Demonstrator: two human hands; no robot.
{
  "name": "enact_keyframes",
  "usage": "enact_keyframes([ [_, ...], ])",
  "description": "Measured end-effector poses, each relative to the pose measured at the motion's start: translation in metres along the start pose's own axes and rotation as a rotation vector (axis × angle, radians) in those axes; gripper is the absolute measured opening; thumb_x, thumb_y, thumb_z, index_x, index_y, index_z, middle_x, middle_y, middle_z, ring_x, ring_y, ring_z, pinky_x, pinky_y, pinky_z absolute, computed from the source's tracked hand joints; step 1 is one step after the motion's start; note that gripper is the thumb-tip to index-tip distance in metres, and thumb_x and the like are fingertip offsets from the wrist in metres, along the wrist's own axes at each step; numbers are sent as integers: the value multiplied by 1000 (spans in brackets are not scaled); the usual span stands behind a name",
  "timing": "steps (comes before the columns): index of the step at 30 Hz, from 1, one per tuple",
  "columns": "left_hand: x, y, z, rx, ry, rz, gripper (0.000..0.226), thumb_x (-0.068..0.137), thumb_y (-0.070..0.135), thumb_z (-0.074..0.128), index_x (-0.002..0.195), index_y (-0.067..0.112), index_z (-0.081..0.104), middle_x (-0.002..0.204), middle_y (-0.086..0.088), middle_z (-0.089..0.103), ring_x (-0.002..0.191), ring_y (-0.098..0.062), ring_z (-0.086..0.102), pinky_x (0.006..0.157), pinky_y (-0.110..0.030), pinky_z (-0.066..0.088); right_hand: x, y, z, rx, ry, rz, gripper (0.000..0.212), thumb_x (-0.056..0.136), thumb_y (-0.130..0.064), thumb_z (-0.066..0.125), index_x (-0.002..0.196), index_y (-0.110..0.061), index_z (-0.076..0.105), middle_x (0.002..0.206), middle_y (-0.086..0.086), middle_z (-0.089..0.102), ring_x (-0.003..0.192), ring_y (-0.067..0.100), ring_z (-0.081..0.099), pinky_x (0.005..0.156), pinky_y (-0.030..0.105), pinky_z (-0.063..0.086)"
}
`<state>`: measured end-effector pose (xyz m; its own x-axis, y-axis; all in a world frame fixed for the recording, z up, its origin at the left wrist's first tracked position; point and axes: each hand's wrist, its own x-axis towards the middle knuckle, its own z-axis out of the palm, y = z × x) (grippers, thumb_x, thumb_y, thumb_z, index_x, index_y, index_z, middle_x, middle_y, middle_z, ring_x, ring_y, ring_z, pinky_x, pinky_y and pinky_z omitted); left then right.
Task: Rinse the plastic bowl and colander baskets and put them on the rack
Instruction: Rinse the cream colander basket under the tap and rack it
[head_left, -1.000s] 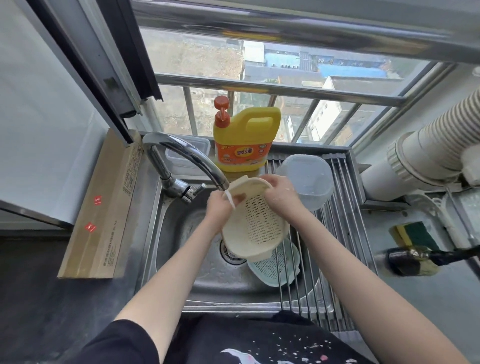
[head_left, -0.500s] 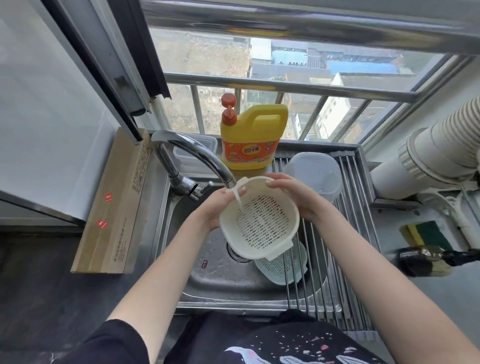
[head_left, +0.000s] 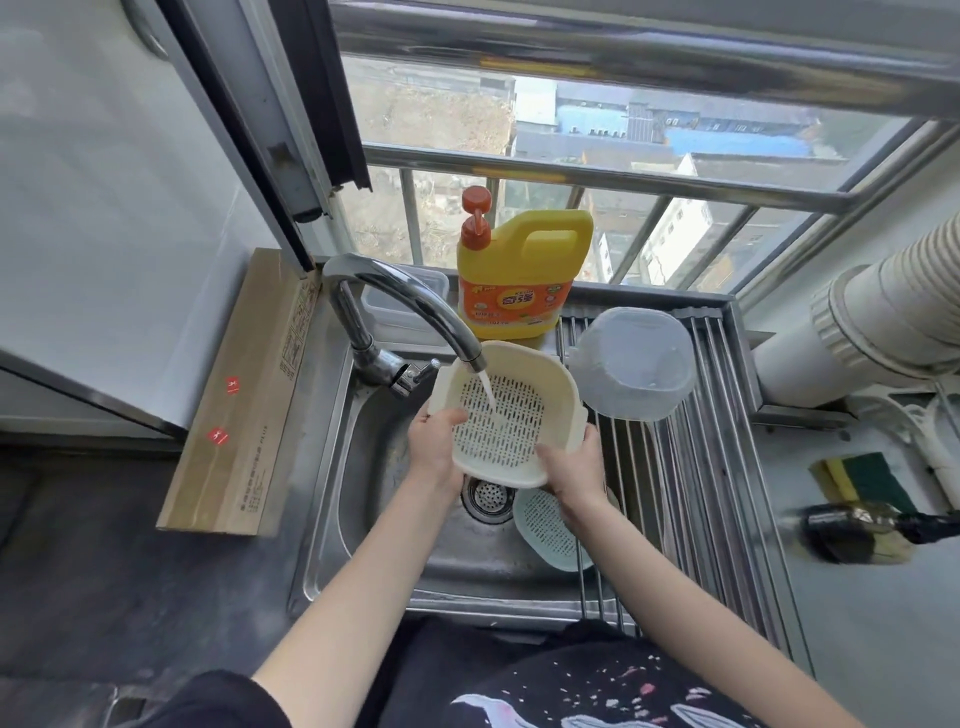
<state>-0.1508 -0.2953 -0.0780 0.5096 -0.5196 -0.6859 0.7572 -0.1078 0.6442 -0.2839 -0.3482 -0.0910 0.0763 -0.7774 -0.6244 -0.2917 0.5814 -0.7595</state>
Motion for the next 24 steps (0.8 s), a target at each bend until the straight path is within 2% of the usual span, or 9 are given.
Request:
enact_keyframes([
  [1,-3,5,-7,39,-14,24,39,82,-12,50,115,5,60,99,-13,67,96,-32,63,73,-40,55,3,1,4,18,-58,53,45,81,7,57,119,-15,50,107,8,61,98,27,61,80,50,57],
  [3,-8,11,-27,151,-83,49,58,79,4,57,134,20,50,115,-7,66,107,-28,62,86,-47,54,8,0,10,-32,-159,113,45,80,11,56,122,-6,54,111,16,63,99,34,62,83,52,55],
  [4,-12,14,-37,205,-129,33,64,78,15,60,139,28,43,118,-4,64,109,-27,61,85,-47,54,10,-3,13,-93,-192,100,43,81,8,58,122,-3,55,111,17,64,98,34,63,82,51,56],
  [7,-22,20,-74,226,-244,-90,49,81,50,51,122,24,56,111,-9,65,103,-30,59,70,-40,55,17,-19,26,-349,-274,-41,36,81,-6,67,116,-6,61,103,12,68,92,28,65,81,47,57],
  [9,-23,21,-99,189,-269,-180,68,75,64,51,126,20,56,123,-17,59,114,-40,55,81,-52,53,21,-29,38,-525,-296,-170,27,80,-17,72,106,-9,67,98,9,70,90,24,65,79,40,56],
  [12,-30,17,-114,180,-273,-232,79,68,60,63,131,15,51,126,-23,56,115,-44,55,92,-60,48,24,-40,58,-701,-280,-407,32,76,-32,75,102,-15,66,97,3,70,91,21,65,81,39,54],
  [15,-37,13,-114,144,-301,-243,78,66,57,68,129,13,54,120,-24,59,110,-45,59,92,-61,48,23,-50,68,-995,-336,-572,53,82,-47,66,125,-18,53,110,6,66,101,28,63,83,39,51],
  [19,-37,18,-112,232,-351,-256,63,82,59,55,127,15,57,124,-21,61,117,-44,55,89,-59,50,23,-59,70,-1436,-400,-854,52,93,-52,46,130,-16,36,112,9,62,100,30,61,72,32,40],
  [24,-29,15,-94,640,-55,-151,31,97,21,50,114,-3,61,90,-12,70,85,-28,66,83,-45,53,12,-73,78,-1649,-487,-1036,38,97,-48,42,107,-11,38,94,7,66,84,31,64,59,35,41],
])
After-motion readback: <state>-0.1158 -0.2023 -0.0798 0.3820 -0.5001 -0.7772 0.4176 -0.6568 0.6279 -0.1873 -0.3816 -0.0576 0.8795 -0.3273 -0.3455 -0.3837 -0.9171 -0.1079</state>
